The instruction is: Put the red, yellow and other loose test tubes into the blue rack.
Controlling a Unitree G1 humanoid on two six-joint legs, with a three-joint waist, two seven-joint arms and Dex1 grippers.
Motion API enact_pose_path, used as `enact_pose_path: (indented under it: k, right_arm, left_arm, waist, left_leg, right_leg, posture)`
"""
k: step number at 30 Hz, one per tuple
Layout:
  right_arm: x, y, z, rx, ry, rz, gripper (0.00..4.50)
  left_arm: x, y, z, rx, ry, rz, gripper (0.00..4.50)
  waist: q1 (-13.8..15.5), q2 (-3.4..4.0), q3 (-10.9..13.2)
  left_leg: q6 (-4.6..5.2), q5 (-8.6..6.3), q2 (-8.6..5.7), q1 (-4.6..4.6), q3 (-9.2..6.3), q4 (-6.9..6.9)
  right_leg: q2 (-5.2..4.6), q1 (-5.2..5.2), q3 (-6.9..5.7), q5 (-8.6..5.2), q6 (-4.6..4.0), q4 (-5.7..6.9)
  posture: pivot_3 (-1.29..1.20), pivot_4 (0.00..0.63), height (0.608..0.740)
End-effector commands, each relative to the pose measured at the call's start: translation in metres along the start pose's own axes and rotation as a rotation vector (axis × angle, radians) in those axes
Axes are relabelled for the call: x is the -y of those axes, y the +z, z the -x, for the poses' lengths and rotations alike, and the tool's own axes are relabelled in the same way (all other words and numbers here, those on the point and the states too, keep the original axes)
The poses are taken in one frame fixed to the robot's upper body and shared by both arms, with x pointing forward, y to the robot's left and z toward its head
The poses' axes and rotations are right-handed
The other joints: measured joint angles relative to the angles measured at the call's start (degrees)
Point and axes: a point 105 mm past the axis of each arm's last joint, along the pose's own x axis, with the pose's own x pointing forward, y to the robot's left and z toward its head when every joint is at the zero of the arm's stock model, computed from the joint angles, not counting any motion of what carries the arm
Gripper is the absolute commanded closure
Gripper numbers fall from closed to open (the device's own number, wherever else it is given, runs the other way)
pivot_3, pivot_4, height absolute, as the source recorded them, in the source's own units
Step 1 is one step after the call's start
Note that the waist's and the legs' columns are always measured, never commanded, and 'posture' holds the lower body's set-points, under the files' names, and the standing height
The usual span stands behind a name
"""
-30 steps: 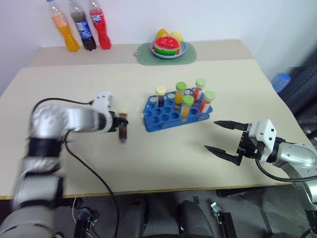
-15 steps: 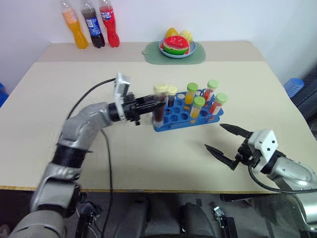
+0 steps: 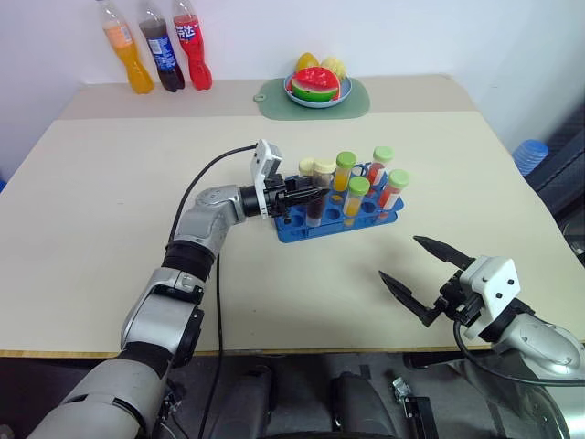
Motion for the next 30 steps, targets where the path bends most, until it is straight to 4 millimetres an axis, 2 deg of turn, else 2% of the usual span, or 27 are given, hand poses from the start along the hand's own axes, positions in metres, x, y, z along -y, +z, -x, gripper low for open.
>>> enact_pose_path:
  k: [1,8,10,13,15,16,21,26,30]
  right_arm:
    - [0.001,0.015,0.004,0.041,-0.025,0.037,0.00]
    - [0.003,0.015,0.003,0.041,-0.023,0.033,0.00]
    - [0.004,0.015,0.002,0.042,-0.022,0.034,0.00]
    - [0.005,0.015,0.002,0.043,-0.019,0.033,0.00]
    - [0.004,0.015,0.002,0.041,-0.016,0.028,0.00]
    - [0.004,0.014,0.002,0.037,-0.017,0.022,0.00]
    - [0.010,0.007,0.003,0.025,-0.051,-0.013,0.00]
    - [0.017,-0.008,0.008,0.001,-0.089,-0.059,0.00]
    - [0.023,-0.019,0.010,-0.010,-0.112,-0.086,0.00]
  left_arm:
    - [-0.010,-0.015,0.006,-0.068,0.070,-0.070,3.62]
    - [-0.001,-0.030,0.002,-0.084,0.052,-0.168,3.62]
    - [0.009,-0.037,0.001,-0.087,-0.009,-0.115,3.62]
    - [0.016,-0.037,0.002,-0.068,-0.037,-0.101,2.32]
    - [0.013,-0.029,0.005,-0.023,0.026,-0.146,1.28]
    - [0.011,-0.022,0.012,0.006,0.052,-0.135,0.84]
    - [0.014,-0.013,0.048,0.022,0.156,-0.173,0.84]
    - [0.024,-0.031,0.124,0.003,0.370,-0.230,0.84]
    - [0.046,-0.062,0.181,-0.155,0.507,-0.249,0.84]
  waist:
    - [0.0,-0.01,0.0]
    - [-0.1,-0.02,0.0]
    - [0.0,-0.02,0.0]
    - [0.0,0.00,0.0]
    - [0.0,-0.02,0.0]
    - [0.0,-0.03,0.0]
    - [-0.3,0.01,0.0]
    - [-0.9,0.05,-0.1]
    - [-0.9,0.05,-0.1]
  left_leg:
    - [0.00,-0.01,0.00,0.02,0.00,0.01]
    - [0.01,-0.01,0.02,0.17,0.00,0.02]
    - [0.01,-0.01,0.01,0.17,0.00,0.07]
    - [0.04,-0.03,0.01,0.17,0.00,0.11]
    - [0.05,-0.04,0.01,0.16,0.00,0.10]
    - [0.05,-0.04,0.01,0.15,0.00,0.10]
    - [0.05,-0.04,0.03,0.14,-0.01,0.10]
    - [0.03,-0.05,0.04,0.17,0.00,0.00]
    - [0.02,-0.06,0.05,0.17,-0.01,-0.11]
  right_leg:
    - [0.00,0.02,0.00,0.00,0.00,0.00]
    - [0.02,0.08,0.01,0.00,0.00,0.14]
    - [0.02,0.10,0.01,0.00,0.00,0.17]
    - [0.02,0.11,0.01,-0.01,0.01,0.19]
    - [0.02,0.10,0.01,-0.02,0.03,0.19]
    - [0.02,0.08,0.02,-0.03,0.03,0.19]
    - [0.02,0.05,0.06,-0.03,0.02,0.22]
    - [-0.10,0.03,0.17,-0.04,-0.01,0.19]
    - [-0.17,0.01,0.18,-0.04,-0.04,0.14]
  posture:
    - [0.00,0.150,0.740]
    - [0.00,0.150,0.740]
    - [0.00,0.150,0.740]
    - [0.00,0.150,0.740]
    - [0.00,0.150,0.740]
    - [0.00,0.150,0.740]
    - [0.00,0.150,0.740]
    - [0.00,0.150,0.740]
    - [0.00,0.150,0.740]
